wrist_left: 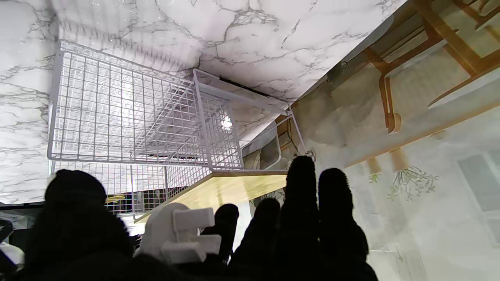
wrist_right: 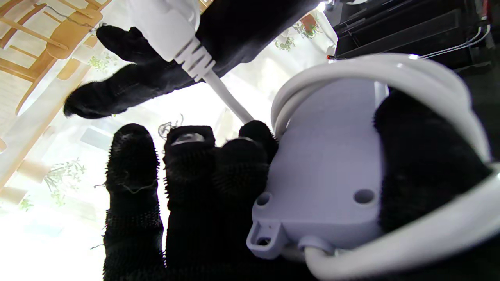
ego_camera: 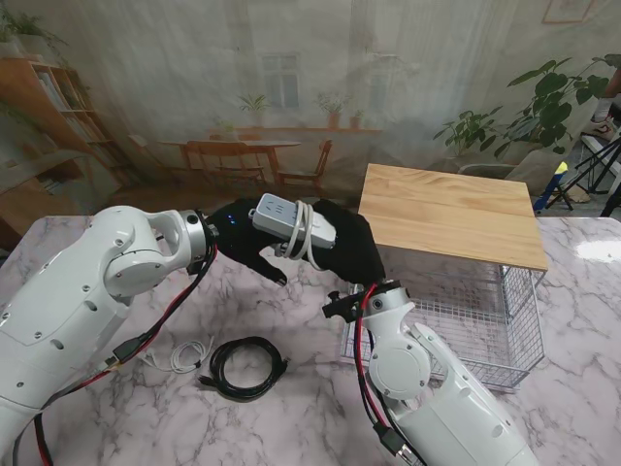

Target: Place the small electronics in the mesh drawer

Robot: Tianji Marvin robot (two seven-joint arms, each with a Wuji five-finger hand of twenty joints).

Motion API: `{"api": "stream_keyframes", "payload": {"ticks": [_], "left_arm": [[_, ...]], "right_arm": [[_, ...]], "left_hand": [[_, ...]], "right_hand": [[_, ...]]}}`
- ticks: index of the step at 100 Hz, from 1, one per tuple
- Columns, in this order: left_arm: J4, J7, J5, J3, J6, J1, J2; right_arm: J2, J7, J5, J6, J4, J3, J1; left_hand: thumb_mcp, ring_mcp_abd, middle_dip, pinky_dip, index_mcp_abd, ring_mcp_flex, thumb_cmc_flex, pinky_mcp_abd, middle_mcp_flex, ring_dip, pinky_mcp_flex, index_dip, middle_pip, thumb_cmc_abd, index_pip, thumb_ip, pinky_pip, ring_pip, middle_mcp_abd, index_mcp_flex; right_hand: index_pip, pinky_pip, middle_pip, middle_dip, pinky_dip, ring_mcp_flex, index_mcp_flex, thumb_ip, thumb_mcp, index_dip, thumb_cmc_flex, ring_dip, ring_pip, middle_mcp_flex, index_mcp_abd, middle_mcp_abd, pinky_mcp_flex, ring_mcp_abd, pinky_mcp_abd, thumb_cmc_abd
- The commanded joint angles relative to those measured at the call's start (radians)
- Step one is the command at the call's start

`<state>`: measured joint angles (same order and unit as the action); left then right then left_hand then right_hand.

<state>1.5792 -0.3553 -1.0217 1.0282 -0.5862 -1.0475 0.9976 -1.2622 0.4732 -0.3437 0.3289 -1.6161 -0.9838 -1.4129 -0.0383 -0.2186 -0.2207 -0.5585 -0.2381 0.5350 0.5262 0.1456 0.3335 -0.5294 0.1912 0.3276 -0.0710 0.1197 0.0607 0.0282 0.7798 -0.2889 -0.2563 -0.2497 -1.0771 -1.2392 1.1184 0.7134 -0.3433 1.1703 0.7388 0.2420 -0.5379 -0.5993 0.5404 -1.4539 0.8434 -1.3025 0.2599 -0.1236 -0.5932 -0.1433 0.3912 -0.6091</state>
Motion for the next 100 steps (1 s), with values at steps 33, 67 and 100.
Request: {"api": "stream_keyframes", "payload": {"ticks": [33,67,100], "left_arm": [[-0.003,0.011,0.084,0.028,0.096,0.022,0.018],[-0.009,-0.026,0.128,0.077,0.127,0.014,0.015],[-0.033,0.116,0.042,0.221,0.146,-0.125,0.021]], "right_arm": [[-0.001,-0.004,0.002,-0.005,-0.008,-0.007,0.001],[0.004,-0.002,-0.019,0.002,-0.019,-0.025,-0.004],[0.027,-0.045,-0.052,-0.026,-0.059,-0.081,-0.023]], "left_hand": [[0.007,-0.110,-0.003,0.045,0.014,-0.148,-0.104,0.110,-0.235,0.063,-0.013,0.044,0.073,0.178,-0.071,0.008,-0.078,0.040,-0.019,0.118],[0.011,-0.108,0.143,0.285,0.072,-0.257,-0.102,0.190,-0.251,0.249,-0.045,-0.160,0.089,0.147,-0.083,0.004,-0.289,0.117,0.039,0.115],[0.009,-0.038,0.019,0.172,0.128,-0.153,0.057,0.256,-0.042,0.180,-0.056,0.136,0.036,-0.057,0.100,-0.013,-0.206,0.116,0.078,-0.159]], "right_hand": [[-0.104,-0.009,0.057,0.011,0.003,0.029,-0.002,-0.015,-0.300,-0.023,0.229,-0.014,0.096,-0.059,-0.386,0.118,-0.003,0.087,-0.008,0.197],[-0.103,-0.007,0.057,0.011,0.003,0.028,-0.002,-0.015,-0.300,-0.023,0.229,-0.014,0.096,-0.059,-0.388,0.118,-0.004,0.086,-0.006,0.198],[-0.103,-0.003,0.056,0.011,0.003,0.027,-0.002,-0.015,-0.298,-0.023,0.229,-0.015,0.096,-0.058,-0.388,0.117,-0.001,0.086,-0.006,0.199]]}}
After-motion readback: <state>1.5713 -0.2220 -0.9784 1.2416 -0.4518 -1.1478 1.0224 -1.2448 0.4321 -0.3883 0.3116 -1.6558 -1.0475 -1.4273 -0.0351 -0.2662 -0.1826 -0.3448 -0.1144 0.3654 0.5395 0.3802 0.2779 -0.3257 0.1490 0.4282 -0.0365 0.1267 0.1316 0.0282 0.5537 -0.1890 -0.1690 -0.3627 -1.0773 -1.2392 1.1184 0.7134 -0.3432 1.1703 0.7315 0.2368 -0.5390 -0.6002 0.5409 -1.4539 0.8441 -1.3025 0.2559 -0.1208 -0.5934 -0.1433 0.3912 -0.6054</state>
